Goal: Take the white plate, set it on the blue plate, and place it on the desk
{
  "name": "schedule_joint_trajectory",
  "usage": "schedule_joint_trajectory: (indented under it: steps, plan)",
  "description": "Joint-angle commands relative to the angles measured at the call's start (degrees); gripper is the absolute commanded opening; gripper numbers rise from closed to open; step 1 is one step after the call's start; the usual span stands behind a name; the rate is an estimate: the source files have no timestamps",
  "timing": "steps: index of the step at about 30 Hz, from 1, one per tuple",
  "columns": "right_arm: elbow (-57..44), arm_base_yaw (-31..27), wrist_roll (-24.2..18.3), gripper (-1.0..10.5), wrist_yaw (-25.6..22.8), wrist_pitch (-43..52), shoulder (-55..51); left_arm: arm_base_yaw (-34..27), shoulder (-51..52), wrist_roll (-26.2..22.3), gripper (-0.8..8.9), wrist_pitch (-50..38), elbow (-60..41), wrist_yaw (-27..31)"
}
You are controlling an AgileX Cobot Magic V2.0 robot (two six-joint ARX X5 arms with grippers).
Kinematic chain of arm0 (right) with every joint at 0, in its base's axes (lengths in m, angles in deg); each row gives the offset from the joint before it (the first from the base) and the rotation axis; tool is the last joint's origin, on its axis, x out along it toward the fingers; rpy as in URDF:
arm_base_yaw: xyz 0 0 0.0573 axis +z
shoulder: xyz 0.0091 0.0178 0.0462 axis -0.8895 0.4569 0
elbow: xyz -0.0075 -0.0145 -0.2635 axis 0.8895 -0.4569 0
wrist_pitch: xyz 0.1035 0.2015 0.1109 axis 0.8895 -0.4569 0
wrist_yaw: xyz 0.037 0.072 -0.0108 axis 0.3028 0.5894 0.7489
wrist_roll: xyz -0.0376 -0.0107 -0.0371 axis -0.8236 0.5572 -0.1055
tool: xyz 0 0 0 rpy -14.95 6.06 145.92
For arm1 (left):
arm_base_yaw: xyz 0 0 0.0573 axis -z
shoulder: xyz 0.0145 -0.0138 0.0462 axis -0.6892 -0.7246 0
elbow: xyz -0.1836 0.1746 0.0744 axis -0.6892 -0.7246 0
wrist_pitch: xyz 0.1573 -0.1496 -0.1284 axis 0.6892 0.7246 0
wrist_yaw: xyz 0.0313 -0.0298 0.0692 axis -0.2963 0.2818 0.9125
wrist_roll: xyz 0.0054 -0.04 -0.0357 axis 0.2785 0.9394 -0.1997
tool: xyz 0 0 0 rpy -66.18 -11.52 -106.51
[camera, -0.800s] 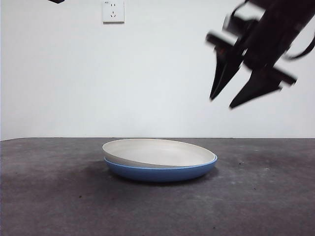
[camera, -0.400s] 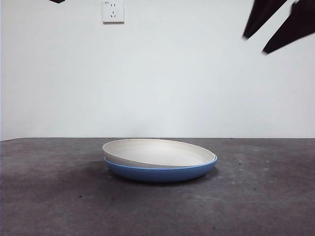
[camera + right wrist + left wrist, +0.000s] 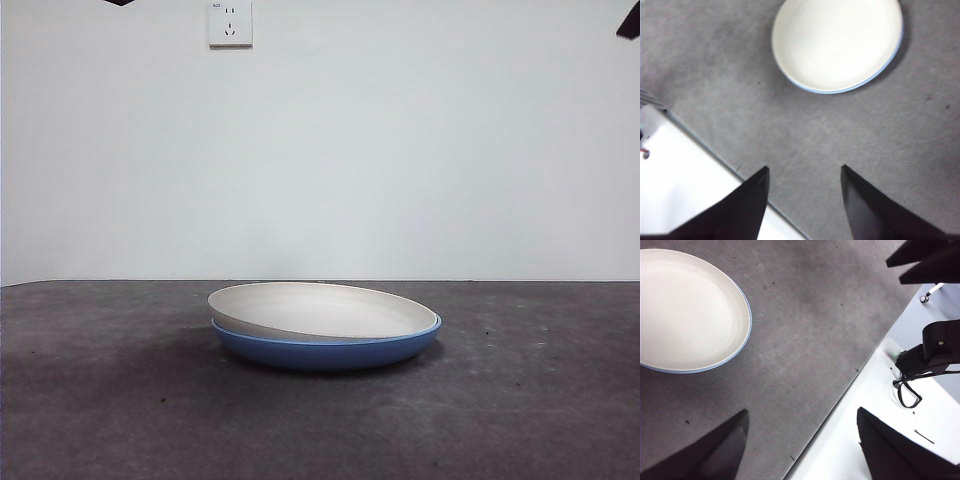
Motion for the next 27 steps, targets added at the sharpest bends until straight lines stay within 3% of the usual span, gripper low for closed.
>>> schedule_joint_trajectory:
  steps: [1,15,18,21,27]
  plan:
    - [1.03,0.61,-0.92,2.3,0.90,0.55,-0.15,0.31,-0.46,-0.44,3.43,-0.63,0.39,-0.11]
    - [1.03,0.61,-0.94,2.3,0.83,0.50,-0.22,0.31,-0.46,-0.44,3.33,-0.61,0.39,-0.11]
    - [1.03,0.61,-1.20,1.9,0.85,0.46,-0.22,0.31,-0.46,-0.44,1.91,-0.59,0.39,-0.11]
    - [1.03,0.61,-2.69,0.2,1.07,0.46,-0.22,0.31,-0.46,-0.44,0.01,-0.61,0.39,-0.11]
    - [1.03,0.59,-3.85,0.1,1.20,1.05,-0.22,0.31,-0.46,-0.46,0.09,-0.68,0.39,-0.11]
